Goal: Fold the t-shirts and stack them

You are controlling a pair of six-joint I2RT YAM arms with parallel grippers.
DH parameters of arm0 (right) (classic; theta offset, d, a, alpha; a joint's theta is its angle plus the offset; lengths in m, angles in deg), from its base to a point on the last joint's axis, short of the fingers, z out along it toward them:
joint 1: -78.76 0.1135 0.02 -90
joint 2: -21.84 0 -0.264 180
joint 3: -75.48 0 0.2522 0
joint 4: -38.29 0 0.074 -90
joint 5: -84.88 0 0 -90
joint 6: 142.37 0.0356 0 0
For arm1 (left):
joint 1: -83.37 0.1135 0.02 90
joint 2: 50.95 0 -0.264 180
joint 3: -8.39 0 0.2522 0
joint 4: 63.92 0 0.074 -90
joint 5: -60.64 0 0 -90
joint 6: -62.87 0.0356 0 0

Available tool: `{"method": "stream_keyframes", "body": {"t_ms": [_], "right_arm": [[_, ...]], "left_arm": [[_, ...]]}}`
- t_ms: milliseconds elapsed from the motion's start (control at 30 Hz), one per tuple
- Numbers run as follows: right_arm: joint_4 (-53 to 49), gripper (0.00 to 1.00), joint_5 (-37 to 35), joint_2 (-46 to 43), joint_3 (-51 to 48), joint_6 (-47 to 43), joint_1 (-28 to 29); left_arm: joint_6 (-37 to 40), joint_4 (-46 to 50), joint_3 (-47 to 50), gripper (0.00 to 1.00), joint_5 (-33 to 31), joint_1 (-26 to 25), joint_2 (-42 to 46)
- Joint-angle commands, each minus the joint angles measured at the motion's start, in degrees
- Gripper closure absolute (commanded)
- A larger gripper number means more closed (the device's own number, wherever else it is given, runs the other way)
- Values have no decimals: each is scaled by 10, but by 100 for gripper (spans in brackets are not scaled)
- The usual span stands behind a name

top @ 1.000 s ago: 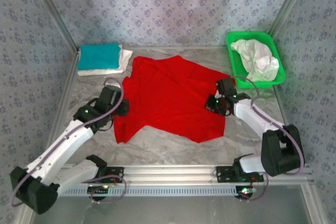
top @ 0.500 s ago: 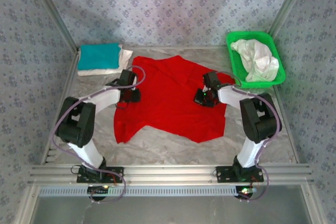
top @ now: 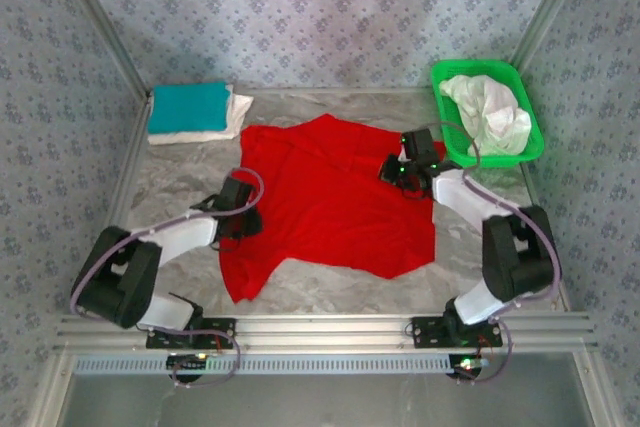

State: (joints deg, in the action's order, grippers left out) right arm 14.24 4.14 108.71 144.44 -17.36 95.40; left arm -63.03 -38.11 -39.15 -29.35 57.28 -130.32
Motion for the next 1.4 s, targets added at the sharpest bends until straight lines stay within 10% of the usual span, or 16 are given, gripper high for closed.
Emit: {"method": "stream_keyframes", "body": {"t_ms": [0, 200, 567, 1000, 1367], "right_arm": [[19, 100, -47, -58, -4, -40, -6], [6, 100, -56, -70, 17, -75, -15], [36, 100, -70, -130, -13, -66, -66], [45, 100, -16, -190, -84, -50, -169], [61, 100, 14, -176, -83, -36, -194]], "left_arm": [[-114, 120, 21, 83, -38, -26, 81], [45, 101, -77, 69, -80, -46, 137], [558, 179, -659, 23, 6, -135, -364], [700, 293, -885, 9, 79, -131, -581], [709, 297, -919, 18, 83, -108, -629]]}}
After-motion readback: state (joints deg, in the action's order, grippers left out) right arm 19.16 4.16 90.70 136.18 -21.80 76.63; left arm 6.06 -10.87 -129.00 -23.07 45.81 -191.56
